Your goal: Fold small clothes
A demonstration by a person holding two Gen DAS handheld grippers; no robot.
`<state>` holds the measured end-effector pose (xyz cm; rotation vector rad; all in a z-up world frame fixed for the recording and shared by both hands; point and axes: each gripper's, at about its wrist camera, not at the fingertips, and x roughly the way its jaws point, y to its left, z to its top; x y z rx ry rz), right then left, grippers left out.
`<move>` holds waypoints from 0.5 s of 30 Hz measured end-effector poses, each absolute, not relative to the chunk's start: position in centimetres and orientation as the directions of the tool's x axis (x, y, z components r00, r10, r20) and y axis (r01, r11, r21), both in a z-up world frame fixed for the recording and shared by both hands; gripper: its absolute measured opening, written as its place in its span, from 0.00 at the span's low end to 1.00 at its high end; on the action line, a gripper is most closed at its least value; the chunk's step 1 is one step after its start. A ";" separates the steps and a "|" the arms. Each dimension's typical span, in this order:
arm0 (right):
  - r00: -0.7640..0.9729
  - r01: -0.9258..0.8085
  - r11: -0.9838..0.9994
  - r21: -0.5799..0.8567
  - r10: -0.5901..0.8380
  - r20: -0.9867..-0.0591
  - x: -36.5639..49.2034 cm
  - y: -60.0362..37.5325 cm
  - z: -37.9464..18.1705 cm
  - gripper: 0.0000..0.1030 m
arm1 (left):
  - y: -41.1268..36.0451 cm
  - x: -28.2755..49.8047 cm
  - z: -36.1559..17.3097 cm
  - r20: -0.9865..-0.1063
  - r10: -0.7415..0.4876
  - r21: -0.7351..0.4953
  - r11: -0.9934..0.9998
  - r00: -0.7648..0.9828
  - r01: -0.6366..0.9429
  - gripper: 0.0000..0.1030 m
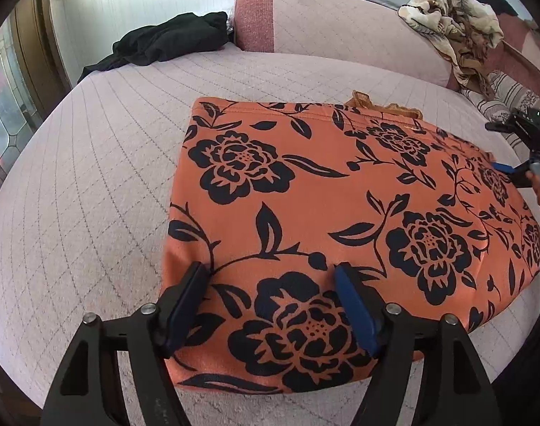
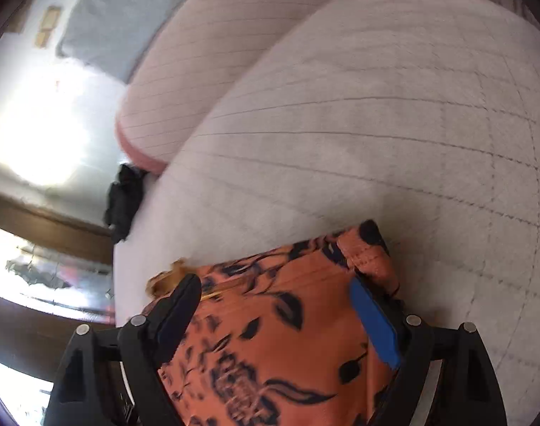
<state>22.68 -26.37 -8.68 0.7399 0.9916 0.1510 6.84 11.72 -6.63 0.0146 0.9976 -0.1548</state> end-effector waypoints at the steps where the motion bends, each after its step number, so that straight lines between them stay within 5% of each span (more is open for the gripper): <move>1: 0.605 0.230 0.694 0.683 0.447 -0.659 22.5 -27.1 -8.6 0.85 | 11.7 6.6 -6.5 -0.837 -0.127 -0.063 0.989 0.532 0.136 0.73; 5: 0.678 0.149 0.766 0.625 0.381 -0.629 19.4 -24.6 -4.8 0.85 | 11.8 6.5 -6.3 -0.841 -0.125 -0.064 0.989 0.527 0.132 0.73; 9: 0.627 0.014 0.801 0.598 0.459 -0.630 12.8 -19.3 -2.8 0.86 | 11.9 6.5 -6.2 -0.838 -0.123 -0.068 0.990 0.531 0.122 0.73; 15: 0.538 0.079 0.836 0.543 0.423 -0.730 5.3 -16.8 -7.9 0.86 | 11.9 6.0 -6.1 -0.834 -0.120 -0.066 0.991 0.538 0.118 0.73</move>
